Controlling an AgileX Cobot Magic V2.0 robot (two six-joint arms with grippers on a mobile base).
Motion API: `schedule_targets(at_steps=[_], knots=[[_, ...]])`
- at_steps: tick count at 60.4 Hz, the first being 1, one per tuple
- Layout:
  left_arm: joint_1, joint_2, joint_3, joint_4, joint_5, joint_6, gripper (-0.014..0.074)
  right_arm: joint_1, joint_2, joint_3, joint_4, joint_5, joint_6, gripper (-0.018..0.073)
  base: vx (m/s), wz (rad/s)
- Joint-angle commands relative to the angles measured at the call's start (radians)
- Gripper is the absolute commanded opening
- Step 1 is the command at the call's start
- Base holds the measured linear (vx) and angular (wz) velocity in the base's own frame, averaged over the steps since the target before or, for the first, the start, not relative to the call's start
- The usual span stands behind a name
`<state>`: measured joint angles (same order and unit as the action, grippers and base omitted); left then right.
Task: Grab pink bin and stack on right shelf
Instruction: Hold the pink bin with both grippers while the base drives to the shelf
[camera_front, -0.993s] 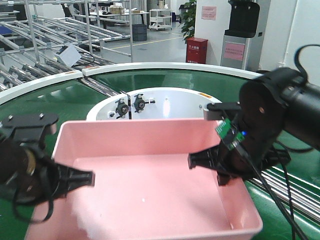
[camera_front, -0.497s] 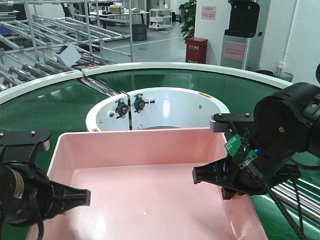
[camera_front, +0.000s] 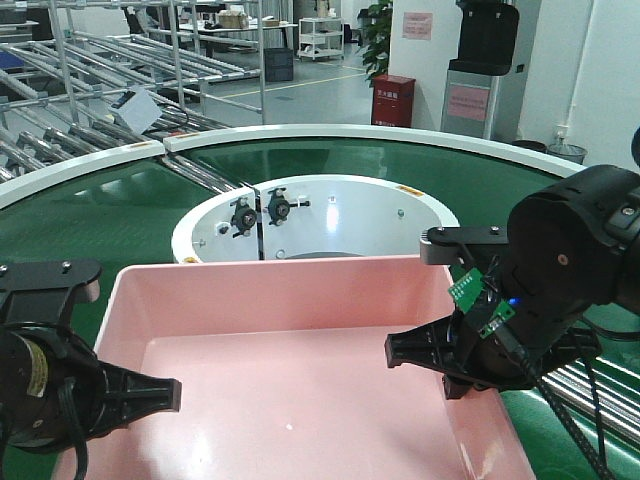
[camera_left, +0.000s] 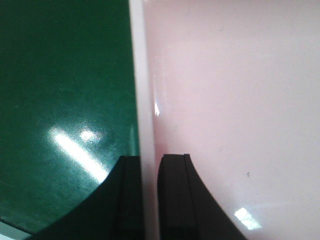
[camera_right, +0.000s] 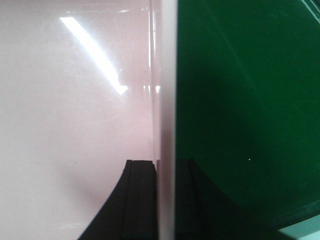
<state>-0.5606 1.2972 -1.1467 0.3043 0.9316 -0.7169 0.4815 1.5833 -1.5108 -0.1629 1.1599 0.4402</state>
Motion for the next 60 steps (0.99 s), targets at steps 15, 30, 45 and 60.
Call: schedule_targets(at_steps=[15, 30, 45, 60], knots=[[-0.007, -0.041, -0.030, 0.037, -0.061, 0.007, 0.0104, -0.003, -0.045, -0.027, -0.060, -0.041, -0.005, -0.0009, 0.00, -0.01], [-0.007, -0.041, -0.030, 0.037, -0.061, 0.007, 0.0104, -0.003, -0.045, -0.027, -0.060, -0.041, -0.005, -0.0009, -0.06, -0.24], [-0.007, -0.041, -0.030, 0.037, -0.061, 0.007, 0.0104, -0.004, -0.045, -0.027, -0.064, -0.041, -0.005, -0.0009, -0.14, -0.56], [-0.007, -0.041, -0.030, 0.037, -0.061, 0.007, 0.0104, -0.004, -0.045, -0.027, -0.064, -0.041, -0.005, -0.0009, -0.17, -0.70]])
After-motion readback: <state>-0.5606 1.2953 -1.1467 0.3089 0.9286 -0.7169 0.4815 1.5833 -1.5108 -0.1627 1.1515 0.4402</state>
